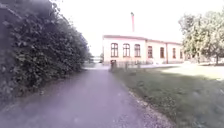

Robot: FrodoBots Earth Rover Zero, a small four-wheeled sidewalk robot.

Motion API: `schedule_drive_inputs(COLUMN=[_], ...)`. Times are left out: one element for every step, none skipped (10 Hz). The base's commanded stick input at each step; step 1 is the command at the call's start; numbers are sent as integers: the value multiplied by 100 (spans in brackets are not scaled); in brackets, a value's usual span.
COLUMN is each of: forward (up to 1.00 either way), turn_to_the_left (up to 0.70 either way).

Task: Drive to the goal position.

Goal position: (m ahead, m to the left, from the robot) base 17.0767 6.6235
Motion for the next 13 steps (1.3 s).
schedule_drive_inputs(forward=[44, 44, 44, 44, 44, 44, 44, 44, 44, 44, 44, 44, 44], turn_to_the_left=[27, 27, 27, 27, 27, 27, 25, 6, 2, 2, 2, 2, 2])
